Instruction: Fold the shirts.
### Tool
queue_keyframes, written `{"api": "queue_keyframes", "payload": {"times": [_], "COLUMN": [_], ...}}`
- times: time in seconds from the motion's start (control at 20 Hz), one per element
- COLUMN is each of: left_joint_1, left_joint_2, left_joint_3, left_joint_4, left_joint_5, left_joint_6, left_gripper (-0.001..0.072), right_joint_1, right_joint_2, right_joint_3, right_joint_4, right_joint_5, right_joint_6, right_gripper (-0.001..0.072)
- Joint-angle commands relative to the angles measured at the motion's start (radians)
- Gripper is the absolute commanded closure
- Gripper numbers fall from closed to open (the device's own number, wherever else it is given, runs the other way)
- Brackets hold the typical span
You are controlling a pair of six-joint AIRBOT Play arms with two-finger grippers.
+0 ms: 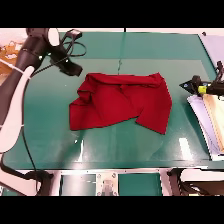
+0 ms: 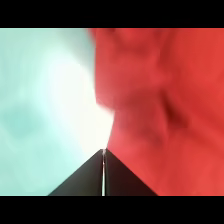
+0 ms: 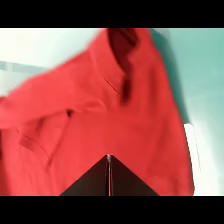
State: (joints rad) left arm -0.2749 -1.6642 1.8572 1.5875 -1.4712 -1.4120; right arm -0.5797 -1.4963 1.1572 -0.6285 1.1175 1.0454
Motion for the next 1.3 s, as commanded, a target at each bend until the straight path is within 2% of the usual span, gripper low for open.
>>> {"api": "queue_keyframes", "payload": {"times": [0.0, 0.1, 0.2, 0.35, 0.4, 0.45, 0.5, 0.7, 0.95, 1.1, 1.15, 1.25], "left_joint_1": [0.063, 0.134, 0.237, 0.372, 0.405, 0.425, 0.436, 0.437, 0.436, 0.436, 0.436, 0.436], "left_joint_2": [0.166, 0.35, 0.53, 0.626, 0.621, 0.618, 0.613, 0.542, 0.346, 0.282, 0.281, 0.281], "left_joint_3": [-0.232, -0.504, -0.796, -1.078, -1.136, -1.184, -1.222, -1.291, -1.293, -1.293, -1.293, -1.276], "left_joint_4": [0.014, -0.023, -0.124, -0.344, -0.413, -0.475, -0.537, -0.7, -0.882, -1.071, -1.088, -1.043], "left_joint_5": [-0.092, -0.004, 0.084, 0.181, 0.211, 0.26, 0.315, 0.443, 0.482, 0.485, 0.487, 0.484], "left_joint_6": [-0.045, -0.076, -0.082, -0.08, -0.078, -0.078, -0.057, 0.034, 0.175, 0.339, 0.368, 0.375], "left_gripper": [0.069, 0.069, 0.069, 0.0686, 0.054, 0.0299, 0.0281, 0.0281, 0.028, 0.0283, 0.0319, 0.0678], "right_joint_1": [-0.044, -0.046, -0.04, -0.03, -0.027, -0.026, -0.026, -0.026, -0.026, -0.026, -0.026, -0.027], "right_joint_2": [0.027, 0.027, 0.027, 0.026, 0.026, 0.026, 0.026, 0.026, 0.026, 0.025, 0.024, 0.024], "right_joint_3": [-0.036, -0.05, -0.068, -0.076, -0.076, -0.076, -0.076, -0.076, -0.076, -0.076, -0.076, -0.076], "right_joint_4": [-0.057, -0.067, -0.065, -0.064, -0.064, -0.064, -0.064, -0.064, -0.064, -0.064, -0.064, -0.065], "right_joint_5": [0.027, 0.01, -0.01, -0.025, -0.026, -0.025, -0.025, -0.046, -0.053, -0.053, -0.052, -0.052], "right_joint_6": [0.013, 0.009, 0.009, 0.009, 0.009, 0.009, 0.009, 0.009, 0.009, 0.009, 0.009, 0.009], "right_gripper": [0.0697, 0.0697, 0.0697, 0.0697, 0.0697, 0.0697, 0.0697, 0.0697, 0.0697, 0.0697, 0.0697, 0.0697]}}
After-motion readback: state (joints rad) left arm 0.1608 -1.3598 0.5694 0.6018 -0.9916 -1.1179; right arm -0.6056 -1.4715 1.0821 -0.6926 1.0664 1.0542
